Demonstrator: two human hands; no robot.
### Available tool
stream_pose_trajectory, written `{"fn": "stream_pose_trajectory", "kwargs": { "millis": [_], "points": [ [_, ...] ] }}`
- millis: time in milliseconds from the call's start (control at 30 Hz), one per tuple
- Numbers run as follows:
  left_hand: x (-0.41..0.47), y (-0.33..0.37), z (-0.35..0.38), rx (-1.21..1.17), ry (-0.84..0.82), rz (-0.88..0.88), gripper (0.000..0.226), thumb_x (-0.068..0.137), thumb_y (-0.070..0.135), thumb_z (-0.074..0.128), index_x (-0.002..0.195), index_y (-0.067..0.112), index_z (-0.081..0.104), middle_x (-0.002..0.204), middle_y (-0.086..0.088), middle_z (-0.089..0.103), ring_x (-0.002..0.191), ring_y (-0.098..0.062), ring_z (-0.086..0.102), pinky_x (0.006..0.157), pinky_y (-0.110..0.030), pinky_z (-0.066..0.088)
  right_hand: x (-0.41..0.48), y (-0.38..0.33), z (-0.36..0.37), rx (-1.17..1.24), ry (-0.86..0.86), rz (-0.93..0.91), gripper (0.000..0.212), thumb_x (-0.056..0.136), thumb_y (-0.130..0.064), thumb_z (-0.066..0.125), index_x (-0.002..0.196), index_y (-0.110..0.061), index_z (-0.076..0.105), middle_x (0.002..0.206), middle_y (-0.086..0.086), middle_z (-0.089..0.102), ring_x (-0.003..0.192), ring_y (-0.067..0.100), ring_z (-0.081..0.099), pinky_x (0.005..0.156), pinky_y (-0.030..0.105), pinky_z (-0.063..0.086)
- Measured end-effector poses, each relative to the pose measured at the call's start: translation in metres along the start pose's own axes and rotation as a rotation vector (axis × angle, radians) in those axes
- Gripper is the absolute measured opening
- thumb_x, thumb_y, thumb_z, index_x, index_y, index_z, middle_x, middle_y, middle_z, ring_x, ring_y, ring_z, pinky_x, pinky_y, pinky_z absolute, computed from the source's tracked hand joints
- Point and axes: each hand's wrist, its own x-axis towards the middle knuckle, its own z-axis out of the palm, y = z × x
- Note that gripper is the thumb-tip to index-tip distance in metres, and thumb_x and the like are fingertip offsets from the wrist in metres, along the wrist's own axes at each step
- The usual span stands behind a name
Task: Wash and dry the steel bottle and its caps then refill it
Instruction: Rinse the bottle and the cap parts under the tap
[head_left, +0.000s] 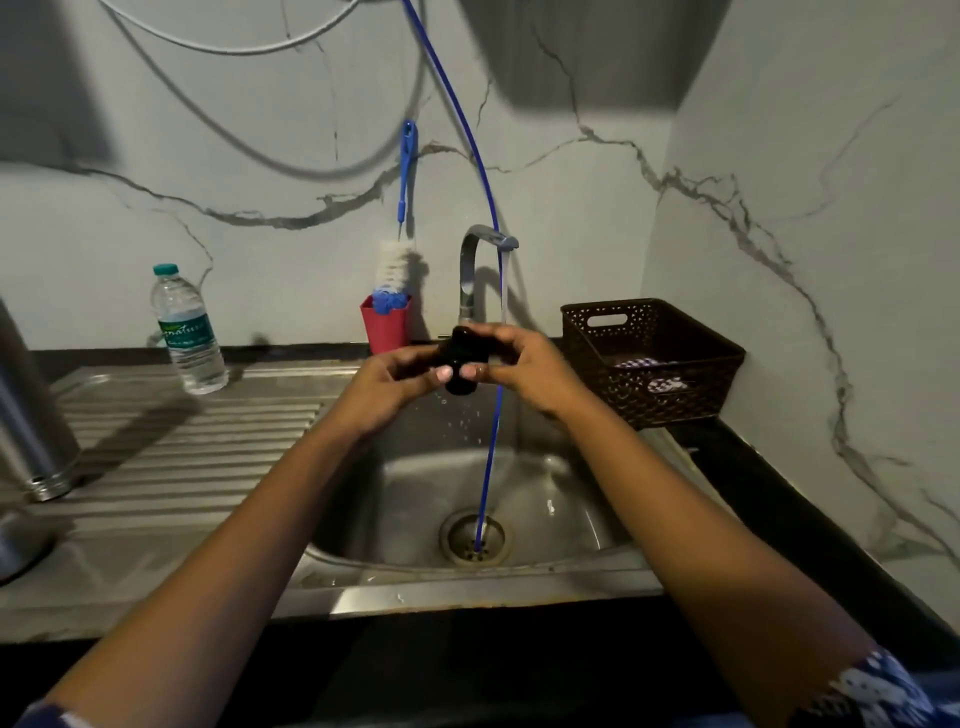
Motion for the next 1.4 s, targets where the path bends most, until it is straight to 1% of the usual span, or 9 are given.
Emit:
{"fn": "stream_pose_trajectory", "kwargs": {
  "millis": [167, 300, 433, 533, 633, 900, 1067, 1267, 1400],
  "points": [
    [-0.008, -0.017, 0.003, 0.298, -0.225, -0.15, 0.02, 0.089, 0.007, 0.062, 0.109, 0.007, 0.066, 0.081, 0.014, 0.07, 0.072, 0.008, 0.061, 0.068, -0.004, 0.04, -0.012, 0.022, 0.014, -0.306, -0.142, 0.114, 0.049, 0.074, -0.012, 0.077, 0.121, -0.011, 0.062, 0.111, 0.004, 0.066, 0.105, 0.013, 0.058, 0.102, 0.033, 0.044],
    [-0.005, -0.018, 0.001, 0.038, -0.034, -0.063, 0.032, 0.087, 0.012, 0.063, 0.119, 0.015, 0.063, 0.102, 0.013, 0.07, 0.096, 0.006, 0.063, 0.085, -0.009, 0.046, -0.01, 0.017, 0.011, -0.177, 0.046, -0.035, 0.055, 0.073, -0.012, 0.078, 0.125, -0.014, 0.059, 0.113, -0.007, 0.062, 0.104, -0.003, 0.056, 0.088, 0.005, 0.04],
    [-0.011, -0.033, 0.001, 0.276, -0.215, -0.338, 0.009, 0.081, 0.031, 0.073, 0.084, 0.023, 0.072, 0.081, 0.004, 0.07, 0.074, -0.01, 0.06, 0.074, -0.031, 0.05, -0.016, 0.026, 0.021, -0.398, -0.158, 0.142, 0.049, 0.076, -0.016, 0.077, 0.122, -0.01, 0.061, 0.114, 0.007, 0.066, 0.106, 0.016, 0.06, 0.09, 0.023, 0.047],
    [-0.012, -0.028, 0.003, 0.14, -0.088, -0.289, 0.013, 0.091, 0.025, 0.061, 0.103, 0.022, 0.067, 0.08, 0.0, 0.068, 0.062, -0.01, 0.058, 0.056, -0.024, 0.045, -0.017, 0.029, 0.022, -0.213, -0.01, 0.081, 0.048, 0.077, -0.012, 0.075, 0.123, -0.008, 0.06, 0.115, 0.005, 0.065, 0.104, 0.012, 0.059, 0.08, 0.009, 0.042],
    [-0.02, -0.025, 0.005, 0.231, -0.208, -0.464, 0.023, 0.095, 0.03, 0.056, 0.11, 0.014, 0.064, 0.082, -0.003, 0.071, 0.063, -0.014, 0.061, 0.055, -0.023, 0.045, -0.023, 0.033, 0.028, -0.298, -0.112, 0.186, 0.041, 0.08, -0.014, 0.073, 0.118, -0.007, 0.062, 0.112, 0.009, 0.066, 0.099, 0.014, 0.059, 0.083, 0.021, 0.045],
    [-0.018, -0.014, 0.015, -0.424, 0.015, -0.593, 0.027, 0.095, 0.037, 0.051, 0.103, 0.014, 0.063, 0.084, -0.008, 0.074, 0.07, -0.016, 0.072, 0.055, -0.024, 0.056, -0.022, 0.027, 0.031, 0.076, 0.064, 0.052, 0.054, 0.07, 0.008, 0.074, 0.112, -0.018, 0.052, 0.119, 0.01, 0.059, 0.114, 0.023, 0.056, 0.097, 0.032, 0.048],
    [-0.014, -0.017, 0.025, -0.541, 0.143, -0.549, 0.015, 0.089, 0.02, 0.062, 0.1, 0.01, 0.063, 0.072, -0.002, 0.073, 0.069, -0.012, 0.07, 0.064, -0.025, 0.055, -0.027, 0.028, 0.028, 0.172, -0.009, 0.066, 0.052, 0.073, 0.001, 0.075, 0.111, -0.019, 0.046, 0.117, 0.005, 0.057, 0.113, 0.017, 0.057, 0.097, 0.028, 0.046],
    [-0.018, -0.021, 0.022, -0.366, 0.134, -0.362, 0.046, 0.078, 0.002, 0.068, 0.123, 0.009, 0.061, 0.108, -0.009, 0.069, 0.082, -0.012, 0.069, 0.066, -0.022, 0.052, -0.022, 0.013, 0.013, 0.175, -0.063, 0.308, 0.032, 0.083, -0.009, 0.069, 0.107, -0.012, 0.048, 0.092, 0.006, 0.064, 0.082, 0.015, 0.062, 0.07, 0.021, 0.049],
    [-0.013, 0.012, 0.012, -0.117, 0.03, -0.18, 0.054, 0.078, -0.003, 0.069, 0.13, 0.01, 0.058, 0.093, 0.009, 0.074, 0.083, -0.002, 0.067, 0.068, -0.014, 0.051, -0.01, -0.012, -0.004, 0.001, -0.168, 0.27, 0.055, 0.079, -0.007, 0.072, 0.129, -0.007, 0.05, 0.113, 0.009, 0.065, 0.104, 0.018, 0.061, 0.093, 0.033, 0.049]
  ]
}}
